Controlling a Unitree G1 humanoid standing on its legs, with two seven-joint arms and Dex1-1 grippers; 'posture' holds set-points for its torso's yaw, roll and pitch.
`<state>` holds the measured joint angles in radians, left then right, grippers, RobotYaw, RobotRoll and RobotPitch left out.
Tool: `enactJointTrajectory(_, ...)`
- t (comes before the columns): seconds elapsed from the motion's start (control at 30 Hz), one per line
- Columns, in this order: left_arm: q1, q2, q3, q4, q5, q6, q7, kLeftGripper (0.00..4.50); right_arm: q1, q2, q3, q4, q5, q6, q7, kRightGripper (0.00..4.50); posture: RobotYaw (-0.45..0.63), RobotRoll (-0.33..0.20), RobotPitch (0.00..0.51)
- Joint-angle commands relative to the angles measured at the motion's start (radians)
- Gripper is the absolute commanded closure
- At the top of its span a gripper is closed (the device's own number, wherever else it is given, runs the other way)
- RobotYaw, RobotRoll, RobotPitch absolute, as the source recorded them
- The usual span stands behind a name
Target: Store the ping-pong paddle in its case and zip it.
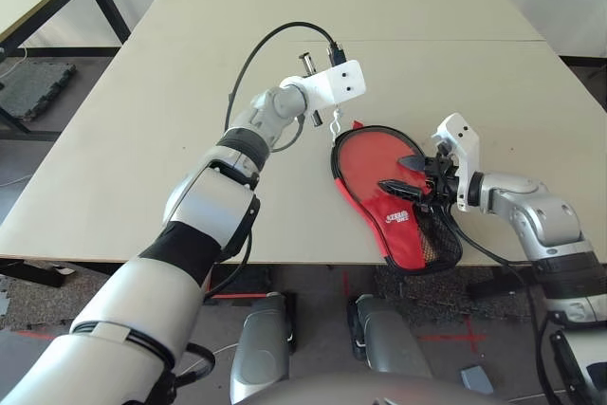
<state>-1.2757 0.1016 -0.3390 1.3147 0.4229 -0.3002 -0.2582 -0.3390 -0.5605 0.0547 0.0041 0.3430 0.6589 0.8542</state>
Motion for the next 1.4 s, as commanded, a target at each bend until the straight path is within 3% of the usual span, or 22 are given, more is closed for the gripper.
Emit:
enactJointTrajectory(0.03,-0.027,-0.021,-0.003,0.010,0.016,-0.029,0.027,4.48,0.045,0.008,0.029,0.014,0.005,0.060,-0.006,0.00,-0.07,0.000,0.161)
enactJointTrajectory(0.67,0.017,-0.180,-0.063,0.034,0.076,-0.055,0.014,4.48,0.057,0.019,0.029,-0.027,0.027,0.092,-0.026,0.00,-0.10,0.000,0.166)
enactJointTrajectory(0.93,0.045,-0.201,-0.086,0.045,0.104,-0.030,-0.011,4.48,0.073,0.027,0.023,-0.050,0.033,0.099,-0.039,0.00,-0.12,0.000,0.167)
enactJointTrajectory(1.4,0.060,-0.161,-0.041,0.022,0.053,-0.025,-0.248,4.48,0.063,0.011,0.028,-0.028,0.029,0.089,-0.023,0.00,-0.08,0.000,0.156)
